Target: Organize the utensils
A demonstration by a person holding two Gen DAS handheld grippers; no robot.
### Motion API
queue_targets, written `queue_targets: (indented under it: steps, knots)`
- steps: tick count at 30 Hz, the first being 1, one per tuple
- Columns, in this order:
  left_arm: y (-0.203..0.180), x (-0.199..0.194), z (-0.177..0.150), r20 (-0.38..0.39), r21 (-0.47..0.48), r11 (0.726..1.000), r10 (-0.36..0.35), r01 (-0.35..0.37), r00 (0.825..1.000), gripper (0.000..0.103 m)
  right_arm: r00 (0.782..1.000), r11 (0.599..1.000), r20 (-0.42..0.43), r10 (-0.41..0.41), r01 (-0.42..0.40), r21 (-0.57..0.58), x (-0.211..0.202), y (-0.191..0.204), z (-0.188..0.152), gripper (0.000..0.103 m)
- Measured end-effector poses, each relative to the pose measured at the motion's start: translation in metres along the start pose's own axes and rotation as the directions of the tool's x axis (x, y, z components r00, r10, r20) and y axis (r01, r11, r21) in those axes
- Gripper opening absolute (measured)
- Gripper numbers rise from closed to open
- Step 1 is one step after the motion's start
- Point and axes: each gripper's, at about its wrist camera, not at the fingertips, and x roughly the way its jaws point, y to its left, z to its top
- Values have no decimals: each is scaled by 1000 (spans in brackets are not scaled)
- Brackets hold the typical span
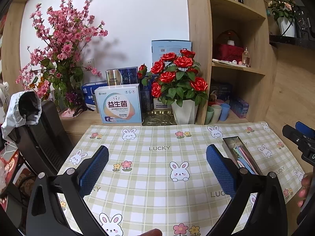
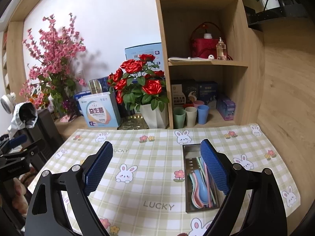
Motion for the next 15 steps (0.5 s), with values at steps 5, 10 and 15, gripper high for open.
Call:
queue_targets:
  steps: [5, 10, 15]
  knots:
    - [0, -3, 2, 7, 2, 1000, -1, 1, 1000, 97, 1000, 1000, 11, -1, 1, -5, -3, 1, 1, 87]
    - [-1, -4, 2, 10, 4, 1000, -3, 3, 1000, 97, 999, 1000, 30, -14, 14, -5, -7, 0, 2, 87]
    - [-1, -6, 1, 6, 1, 1000, -5, 5, 1000, 97, 999, 1000, 41, -22, 22, -9, -10, -1, 2, 87]
